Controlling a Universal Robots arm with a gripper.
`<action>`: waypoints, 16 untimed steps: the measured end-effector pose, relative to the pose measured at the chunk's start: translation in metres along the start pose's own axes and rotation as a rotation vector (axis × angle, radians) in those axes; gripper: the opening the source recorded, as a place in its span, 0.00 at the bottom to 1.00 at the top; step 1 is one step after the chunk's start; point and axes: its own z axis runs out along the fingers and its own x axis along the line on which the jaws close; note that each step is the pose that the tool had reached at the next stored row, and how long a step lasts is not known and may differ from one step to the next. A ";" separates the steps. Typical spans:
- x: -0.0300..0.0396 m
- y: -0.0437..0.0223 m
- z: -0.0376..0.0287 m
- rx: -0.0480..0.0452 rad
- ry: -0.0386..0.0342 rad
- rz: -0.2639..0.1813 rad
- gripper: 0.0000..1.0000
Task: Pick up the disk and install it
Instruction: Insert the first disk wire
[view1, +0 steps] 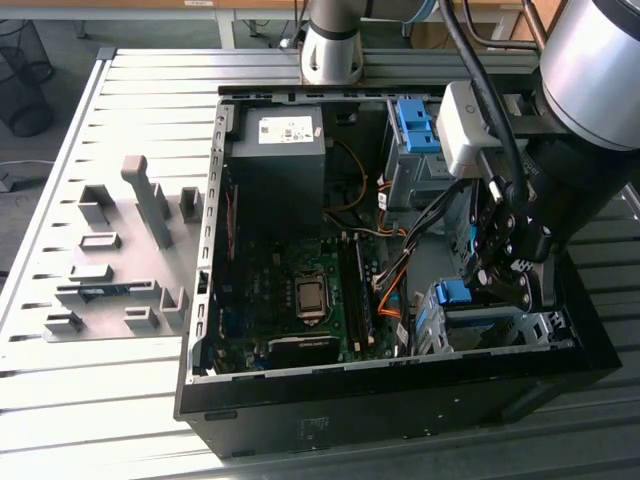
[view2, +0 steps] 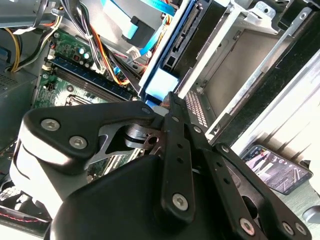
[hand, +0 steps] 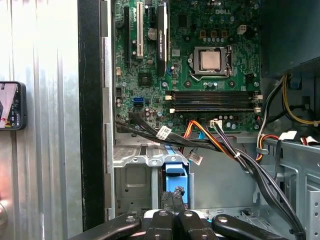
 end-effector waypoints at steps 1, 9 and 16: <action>0.0000 0.0000 0.0000 0.0000 0.0000 0.000 0.11; 0.0000 0.0000 0.0002 0.0000 0.0000 0.000 0.11; -0.0004 -0.0192 0.0042 -0.0001 -0.0001 0.000 0.11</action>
